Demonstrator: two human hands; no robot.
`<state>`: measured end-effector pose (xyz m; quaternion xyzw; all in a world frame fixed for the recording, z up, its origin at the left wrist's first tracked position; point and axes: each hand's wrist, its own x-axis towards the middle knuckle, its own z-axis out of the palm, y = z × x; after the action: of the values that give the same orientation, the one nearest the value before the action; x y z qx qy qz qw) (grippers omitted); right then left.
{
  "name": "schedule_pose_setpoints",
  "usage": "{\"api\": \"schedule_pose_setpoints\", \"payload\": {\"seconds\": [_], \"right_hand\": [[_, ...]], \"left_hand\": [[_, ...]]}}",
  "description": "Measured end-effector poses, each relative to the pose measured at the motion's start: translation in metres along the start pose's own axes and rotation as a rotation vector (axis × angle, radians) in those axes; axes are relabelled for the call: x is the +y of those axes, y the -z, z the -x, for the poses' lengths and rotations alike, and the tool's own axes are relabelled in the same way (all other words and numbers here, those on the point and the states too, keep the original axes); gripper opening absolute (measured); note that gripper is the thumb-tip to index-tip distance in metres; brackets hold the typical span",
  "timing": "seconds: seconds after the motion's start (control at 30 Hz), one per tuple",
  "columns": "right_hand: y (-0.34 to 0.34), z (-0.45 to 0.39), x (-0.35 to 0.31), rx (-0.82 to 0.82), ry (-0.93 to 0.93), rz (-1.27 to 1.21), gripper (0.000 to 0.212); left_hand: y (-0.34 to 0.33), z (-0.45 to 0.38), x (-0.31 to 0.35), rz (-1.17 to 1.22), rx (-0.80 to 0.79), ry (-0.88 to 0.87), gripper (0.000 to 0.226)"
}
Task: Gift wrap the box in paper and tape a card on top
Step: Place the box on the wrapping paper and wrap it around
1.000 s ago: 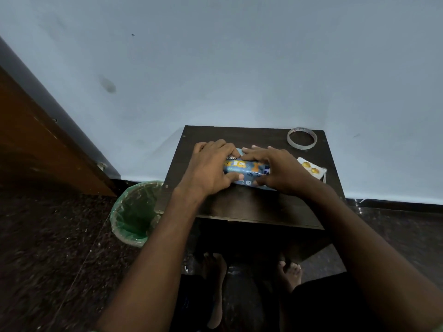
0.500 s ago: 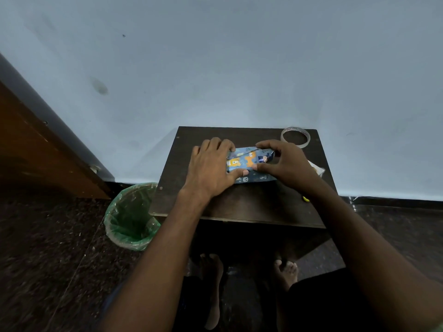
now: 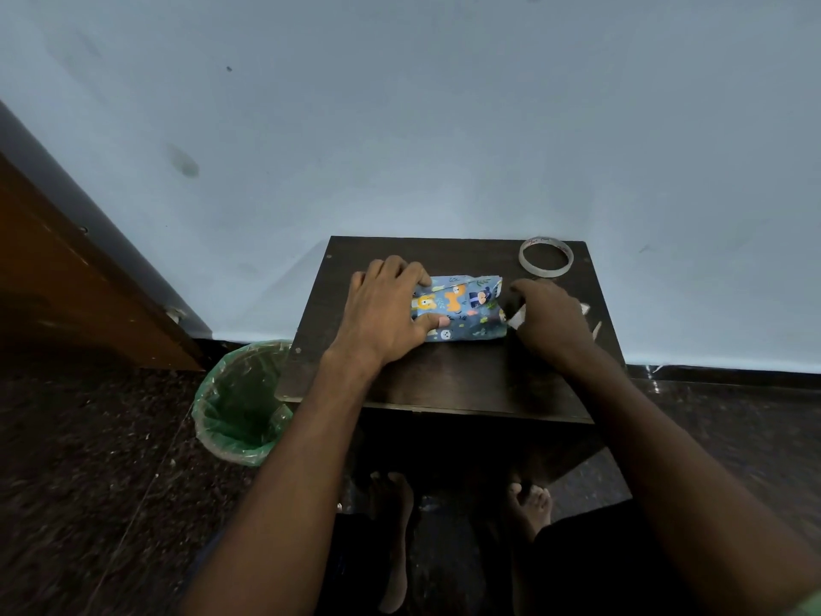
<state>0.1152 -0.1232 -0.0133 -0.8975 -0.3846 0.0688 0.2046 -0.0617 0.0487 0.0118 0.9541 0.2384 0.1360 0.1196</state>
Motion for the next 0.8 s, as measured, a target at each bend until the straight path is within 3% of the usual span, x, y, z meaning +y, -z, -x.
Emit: {"api": "schedule_pose_setpoints", "payload": {"seconds": [0.13,0.2,0.3,0.4,0.47,0.6,0.73,0.8], "right_hand": [[0.003,-0.006,-0.004,-0.042,0.118,-0.060,0.029],[0.007,-0.010,-0.004,-0.078,0.148,-0.083,0.047],[0.012,-0.013,-0.003,-0.136,0.119,-0.159,0.072],[0.011,-0.016,-0.004,-0.105,0.111,-0.187,0.082],[0.010,-0.015,-0.008,0.017,0.092,-0.266,0.070],[0.015,-0.006,-0.024,0.238,0.080,-0.407,0.020],[0.022,-0.001,-0.013,0.311,-0.017,-0.313,0.012],[0.025,0.002,-0.011,0.383,0.042,-0.340,0.018]], "left_hand": [[0.003,-0.001,-0.004,0.017,-0.015,0.003,0.055],[0.004,-0.001,-0.005,0.017,-0.023,0.011,0.055],[0.005,-0.001,-0.007,0.026,-0.031,0.019,0.055],[0.003,0.000,-0.008,0.066,-0.007,0.001,0.052],[0.001,0.001,-0.007,0.095,-0.005,-0.007,0.050],[-0.001,0.000,-0.009,0.117,-0.013,-0.015,0.049],[-0.004,0.001,-0.010,0.122,0.010,-0.026,0.046],[-0.006,0.001,-0.008,0.133,0.055,-0.019,0.042]]}}
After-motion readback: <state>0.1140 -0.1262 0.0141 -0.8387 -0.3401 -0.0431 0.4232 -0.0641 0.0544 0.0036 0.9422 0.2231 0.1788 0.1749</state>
